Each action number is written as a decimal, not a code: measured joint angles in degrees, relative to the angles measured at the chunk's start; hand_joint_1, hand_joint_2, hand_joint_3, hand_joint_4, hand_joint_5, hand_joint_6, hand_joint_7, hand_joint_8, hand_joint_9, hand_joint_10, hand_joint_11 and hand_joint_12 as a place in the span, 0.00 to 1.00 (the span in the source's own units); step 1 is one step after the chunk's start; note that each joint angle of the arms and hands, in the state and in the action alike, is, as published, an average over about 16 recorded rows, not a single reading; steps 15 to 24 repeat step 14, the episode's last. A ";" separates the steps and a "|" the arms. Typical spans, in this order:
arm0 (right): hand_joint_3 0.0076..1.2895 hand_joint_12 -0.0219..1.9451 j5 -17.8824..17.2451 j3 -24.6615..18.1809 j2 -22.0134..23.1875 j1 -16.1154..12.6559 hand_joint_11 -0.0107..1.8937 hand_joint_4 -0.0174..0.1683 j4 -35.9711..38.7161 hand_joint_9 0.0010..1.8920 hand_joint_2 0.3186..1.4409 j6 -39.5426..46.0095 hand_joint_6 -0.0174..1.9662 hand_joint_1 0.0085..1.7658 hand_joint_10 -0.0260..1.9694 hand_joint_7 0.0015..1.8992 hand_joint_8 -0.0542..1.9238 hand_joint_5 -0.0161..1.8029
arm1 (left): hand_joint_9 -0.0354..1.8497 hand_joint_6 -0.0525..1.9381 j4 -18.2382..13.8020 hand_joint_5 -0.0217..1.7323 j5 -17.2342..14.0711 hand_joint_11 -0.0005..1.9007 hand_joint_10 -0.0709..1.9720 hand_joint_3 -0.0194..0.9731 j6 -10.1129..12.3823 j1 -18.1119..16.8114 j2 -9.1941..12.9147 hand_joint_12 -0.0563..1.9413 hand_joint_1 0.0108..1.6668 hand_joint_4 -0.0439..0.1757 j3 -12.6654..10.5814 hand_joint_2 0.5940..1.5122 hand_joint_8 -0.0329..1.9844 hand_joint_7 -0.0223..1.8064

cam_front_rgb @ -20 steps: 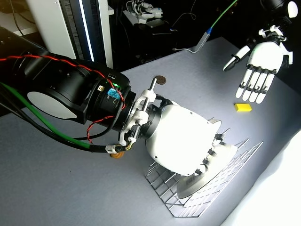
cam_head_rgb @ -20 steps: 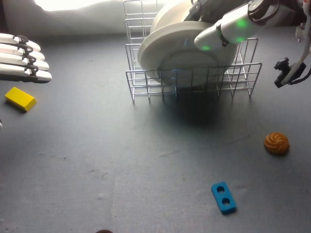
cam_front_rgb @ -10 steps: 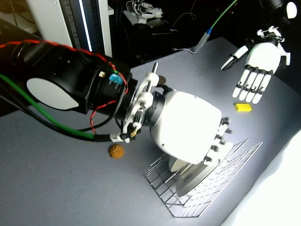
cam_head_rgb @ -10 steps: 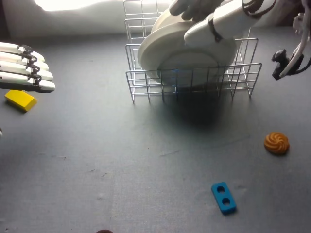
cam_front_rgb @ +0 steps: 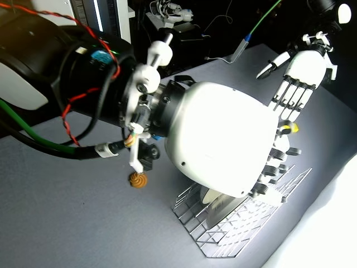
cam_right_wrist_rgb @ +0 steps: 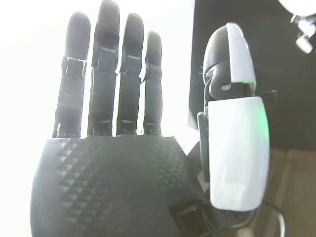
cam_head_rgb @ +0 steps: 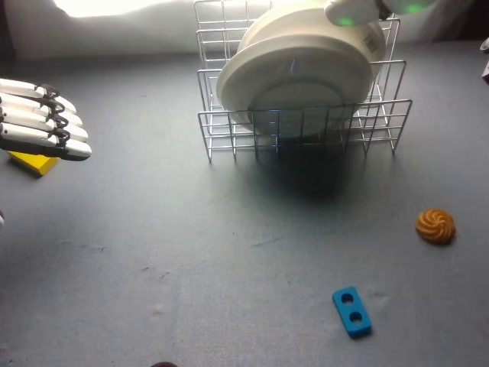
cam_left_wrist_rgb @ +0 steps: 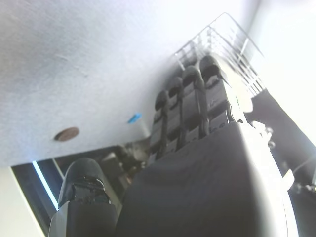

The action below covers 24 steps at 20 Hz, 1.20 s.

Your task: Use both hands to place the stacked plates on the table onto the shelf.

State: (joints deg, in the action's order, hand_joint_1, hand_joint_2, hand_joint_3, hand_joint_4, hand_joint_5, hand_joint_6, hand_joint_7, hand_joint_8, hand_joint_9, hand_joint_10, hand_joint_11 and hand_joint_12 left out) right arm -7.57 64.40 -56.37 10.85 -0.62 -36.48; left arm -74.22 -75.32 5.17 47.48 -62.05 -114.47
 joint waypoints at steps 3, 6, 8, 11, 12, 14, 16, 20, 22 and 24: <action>0.00 0.64 -0.20 -2.83 3.58 -0.45 0.28 0.08 0.00 0.55 0.61 -2.66 0.03 0.47 0.05 0.52 0.06 0.49 | 0.21 0.05 -1.26 0.19 -0.34 0.05 0.06 0.04 1.48 -0.01 -0.18 0.29 0.00 0.23 0.09 0.63 0.04 0.23; 0.00 0.68 -0.61 -5.71 7.08 -0.39 0.31 0.08 0.00 0.56 0.61 -5.11 0.09 0.44 0.16 0.55 0.15 0.53 | 0.27 0.16 -2.43 0.24 -0.58 0.09 0.18 0.04 2.86 -0.15 -0.44 0.42 0.00 0.22 0.16 0.66 0.16 0.29; 0.00 0.71 -1.03 -7.31 9.03 -0.22 0.33 0.08 0.00 0.56 0.61 -6.40 0.17 0.42 0.26 0.56 0.24 0.55 | 0.31 0.25 -3.14 0.29 -0.63 0.13 0.27 0.04 3.68 -0.36 -0.59 0.51 0.01 0.22 0.20 0.68 0.25 0.34; 0.00 0.74 -1.56 -8.81 11.07 0.00 0.35 0.08 0.00 0.57 0.61 -7.18 0.21 0.41 0.32 0.58 0.29 0.57 | 0.36 0.30 -4.07 0.33 -0.68 0.17 0.33 0.04 4.31 -0.45 -0.75 0.57 0.01 0.21 0.24 0.70 0.31 0.39; 0.00 0.74 -1.65 -9.24 11.74 0.12 0.35 0.08 0.00 0.57 0.60 -7.40 0.22 0.41 0.34 0.58 0.31 0.57 | 0.37 0.33 -4.39 0.34 -0.69 0.18 0.35 0.04 4.52 -0.49 -0.82 0.60 0.01 0.21 0.26 0.70 0.34 0.41; 0.00 0.77 -1.66 -9.92 12.81 0.35 0.37 0.08 0.00 0.57 0.60 -7.78 0.26 0.40 0.41 0.59 0.37 0.59 | 0.40 0.39 -4.76 0.37 -0.71 0.20 0.42 0.04 4.99 -0.59 -0.99 0.66 0.01 0.21 0.30 0.72 0.40 0.44; 0.00 0.77 -1.66 -9.92 12.81 0.35 0.37 0.08 0.00 0.57 0.60 -7.78 0.26 0.40 0.41 0.59 0.37 0.59 | 0.40 0.39 -4.76 0.37 -0.71 0.20 0.42 0.04 4.99 -0.59 -0.99 0.66 0.01 0.21 0.30 0.72 0.40 0.44; 0.00 0.77 -1.66 -9.92 12.81 0.35 0.37 0.08 0.00 0.57 0.60 -7.78 0.26 0.40 0.41 0.59 0.37 0.59 | 0.40 0.39 -4.76 0.37 -0.71 0.20 0.42 0.04 4.99 -0.59 -0.99 0.66 0.01 0.21 0.30 0.72 0.40 0.44; 0.00 0.77 -1.66 -9.92 12.81 0.35 0.37 0.08 0.00 0.57 0.60 -7.78 0.26 0.40 0.41 0.59 0.37 0.59 | 0.40 0.39 -4.76 0.37 -0.71 0.20 0.42 0.04 4.99 -0.59 -0.99 0.66 0.01 0.21 0.30 0.72 0.40 0.44; 0.00 0.77 -1.66 -9.92 12.81 0.35 0.37 0.08 0.00 0.57 0.60 -7.78 0.26 0.40 0.41 0.59 0.37 0.59 | 0.40 0.39 -4.76 0.37 -0.71 0.20 0.42 0.04 4.99 -0.59 -0.99 0.66 0.01 0.21 0.30 0.72 0.40 0.44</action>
